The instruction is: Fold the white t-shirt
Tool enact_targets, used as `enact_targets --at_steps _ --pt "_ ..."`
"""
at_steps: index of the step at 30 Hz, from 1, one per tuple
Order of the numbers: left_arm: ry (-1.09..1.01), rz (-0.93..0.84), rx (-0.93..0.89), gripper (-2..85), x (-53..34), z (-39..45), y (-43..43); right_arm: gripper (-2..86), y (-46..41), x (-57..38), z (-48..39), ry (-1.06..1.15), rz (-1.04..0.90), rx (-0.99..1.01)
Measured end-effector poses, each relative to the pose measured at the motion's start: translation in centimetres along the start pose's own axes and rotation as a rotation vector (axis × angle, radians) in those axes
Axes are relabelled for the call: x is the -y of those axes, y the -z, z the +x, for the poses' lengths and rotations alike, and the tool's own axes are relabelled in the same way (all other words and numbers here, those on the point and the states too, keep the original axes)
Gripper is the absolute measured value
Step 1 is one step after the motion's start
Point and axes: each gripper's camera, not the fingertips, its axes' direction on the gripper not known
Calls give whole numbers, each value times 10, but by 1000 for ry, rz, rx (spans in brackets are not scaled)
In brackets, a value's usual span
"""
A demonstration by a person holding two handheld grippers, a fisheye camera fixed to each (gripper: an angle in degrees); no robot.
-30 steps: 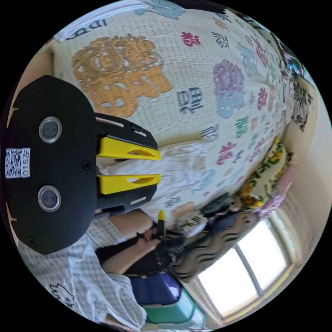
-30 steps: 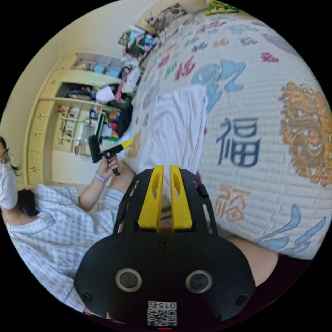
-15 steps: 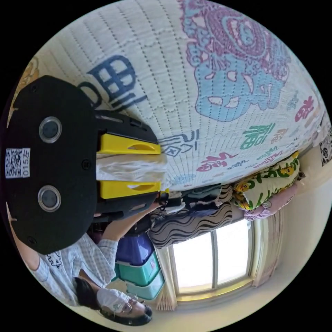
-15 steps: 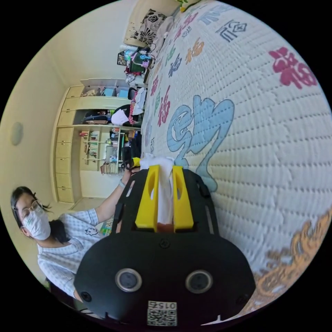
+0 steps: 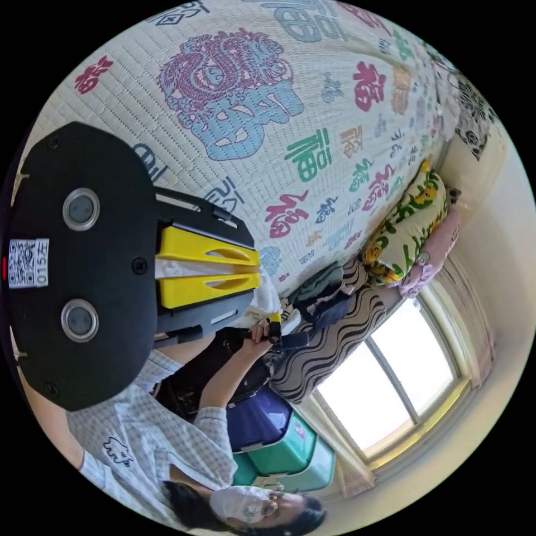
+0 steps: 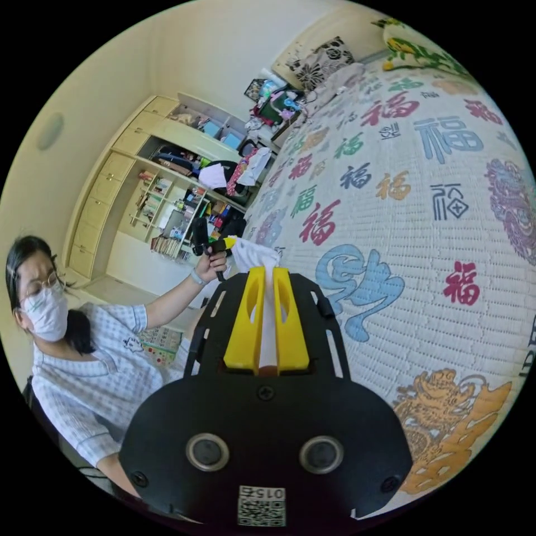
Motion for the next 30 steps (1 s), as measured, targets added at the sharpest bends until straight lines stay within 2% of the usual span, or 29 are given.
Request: enact_targets --at_steps 6,11,20,22,24,27,30 --pt "-130 -94 6 5 -73 58 -13 13 -13 -66 -49 115 -128 30" --pt "-113 -217 54 11 -132 82 -44 19 -47 -130 -63 84 -283 -50" --pt "-38 -328 204 46 -165 100 -73 85 -61 -146 -68 13 -391 -175" --pt "-25 -317 210 48 -164 107 -66 91 -49 -146 -76 0 -390 -196" --pt "-34 -224 194 46 -153 119 -54 81 -34 -145 -87 5 -333 -214" --pt "-58 -128 181 43 -131 129 -65 30 -16 -139 -107 48 -178 -203" --pt "-36 -171 102 40 -112 118 -111 6 -35 -124 -109 72 -159 -99"
